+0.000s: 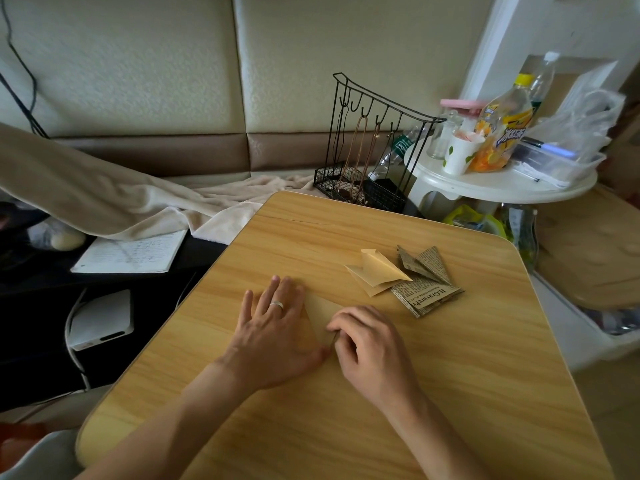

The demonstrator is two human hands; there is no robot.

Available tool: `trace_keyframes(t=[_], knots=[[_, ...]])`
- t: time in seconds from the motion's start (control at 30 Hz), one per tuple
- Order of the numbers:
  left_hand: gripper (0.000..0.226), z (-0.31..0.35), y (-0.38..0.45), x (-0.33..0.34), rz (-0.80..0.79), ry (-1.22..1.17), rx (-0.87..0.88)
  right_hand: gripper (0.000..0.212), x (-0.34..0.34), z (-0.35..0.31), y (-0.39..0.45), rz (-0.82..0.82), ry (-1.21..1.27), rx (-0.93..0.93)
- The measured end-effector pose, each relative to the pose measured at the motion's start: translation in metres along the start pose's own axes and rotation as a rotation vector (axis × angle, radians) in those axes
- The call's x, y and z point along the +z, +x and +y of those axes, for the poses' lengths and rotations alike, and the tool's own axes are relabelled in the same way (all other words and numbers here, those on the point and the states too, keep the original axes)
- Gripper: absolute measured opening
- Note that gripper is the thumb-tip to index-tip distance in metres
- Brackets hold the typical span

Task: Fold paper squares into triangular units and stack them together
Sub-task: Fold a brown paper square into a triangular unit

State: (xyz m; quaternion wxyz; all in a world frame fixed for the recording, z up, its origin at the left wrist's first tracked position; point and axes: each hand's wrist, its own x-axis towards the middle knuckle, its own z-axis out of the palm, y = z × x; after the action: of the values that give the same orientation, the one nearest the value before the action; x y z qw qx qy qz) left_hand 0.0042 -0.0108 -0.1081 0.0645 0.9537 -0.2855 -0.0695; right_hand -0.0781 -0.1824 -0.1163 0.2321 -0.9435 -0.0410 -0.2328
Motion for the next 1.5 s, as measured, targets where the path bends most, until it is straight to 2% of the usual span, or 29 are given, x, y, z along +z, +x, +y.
trace_keyframes(t=[0.33,0.53,0.7,0.83,0.93,1.1,1.23,1.33,1.4,1.5], knots=[[0.117,0.001,0.003,-0.006,-0.003,0.033,-0.034,0.018,0.002,-0.001,-0.001,-0.006,-0.068,0.019],[0.126,0.002,0.004,-0.003,-0.004,-0.004,-0.053,0.026,0.002,0.000,-0.001,-0.036,-0.068,-0.015],[0.128,0.000,0.003,0.003,0.007,-0.018,-0.065,0.026,0.002,0.002,-0.002,0.036,-0.057,-0.019],[0.131,0.000,0.004,0.004,0.013,-0.044,-0.056,0.046,0.001,-0.001,-0.002,-0.069,-0.077,-0.086],[0.129,0.000,0.004,0.003,0.015,-0.057,-0.050,0.050,0.002,0.000,-0.001,-0.108,-0.037,-0.064],[0.111,0.000,-0.001,-0.001,0.109,-0.046,0.043,0.051,0.001,0.000,0.000,-0.141,-0.065,-0.046],[0.064,-0.005,-0.006,-0.002,0.285,-0.113,0.276,0.050,0.002,0.001,0.000,-0.114,-0.119,0.026],[0.037,-0.005,-0.011,-0.001,0.342,-0.146,0.370,0.048,0.003,0.000,0.000,-0.114,-0.136,0.049],[0.031,-0.002,-0.013,-0.002,0.358,-0.165,0.407,0.048,0.002,0.000,0.001,-0.130,-0.130,0.056],[0.035,0.001,-0.014,-0.006,0.358,-0.172,0.415,0.050,0.003,0.000,0.000,-0.136,-0.110,0.050]])
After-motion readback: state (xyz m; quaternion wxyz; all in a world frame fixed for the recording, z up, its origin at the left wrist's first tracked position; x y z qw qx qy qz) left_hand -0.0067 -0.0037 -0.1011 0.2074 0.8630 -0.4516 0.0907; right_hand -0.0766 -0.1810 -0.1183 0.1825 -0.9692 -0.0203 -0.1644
